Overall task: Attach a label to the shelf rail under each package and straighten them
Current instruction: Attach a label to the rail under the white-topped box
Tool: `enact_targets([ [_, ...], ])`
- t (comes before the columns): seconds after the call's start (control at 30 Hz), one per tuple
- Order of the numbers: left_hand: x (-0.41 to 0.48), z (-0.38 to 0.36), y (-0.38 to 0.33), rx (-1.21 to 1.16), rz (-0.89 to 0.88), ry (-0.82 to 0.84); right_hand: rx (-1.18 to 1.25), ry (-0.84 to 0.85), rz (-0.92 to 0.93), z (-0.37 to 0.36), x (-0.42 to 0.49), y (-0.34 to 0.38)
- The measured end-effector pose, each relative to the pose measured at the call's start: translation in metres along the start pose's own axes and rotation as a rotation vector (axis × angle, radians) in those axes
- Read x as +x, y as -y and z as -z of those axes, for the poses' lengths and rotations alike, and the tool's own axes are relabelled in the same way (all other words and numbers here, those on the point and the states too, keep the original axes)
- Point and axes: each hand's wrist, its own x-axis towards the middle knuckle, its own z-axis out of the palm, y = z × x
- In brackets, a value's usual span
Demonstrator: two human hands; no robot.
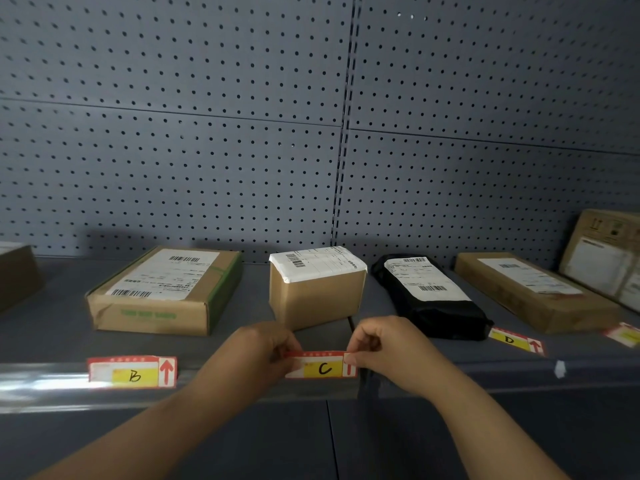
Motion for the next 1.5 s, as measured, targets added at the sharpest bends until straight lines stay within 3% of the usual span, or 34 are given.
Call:
enact_targets([
  [0.3, 0.0003, -0.0031, 0.0038, 0.021, -0.052, -0.013, -0.044, 0.012, -0.006, -0.0033, -0.0005, -0.0021],
  [1.5, 0.003, -0.0057, 0.0103, -0.017, 0.011, -0.014, -0.054, 0.044, -0.039, -0.0018, 0.0018, 0.0028],
])
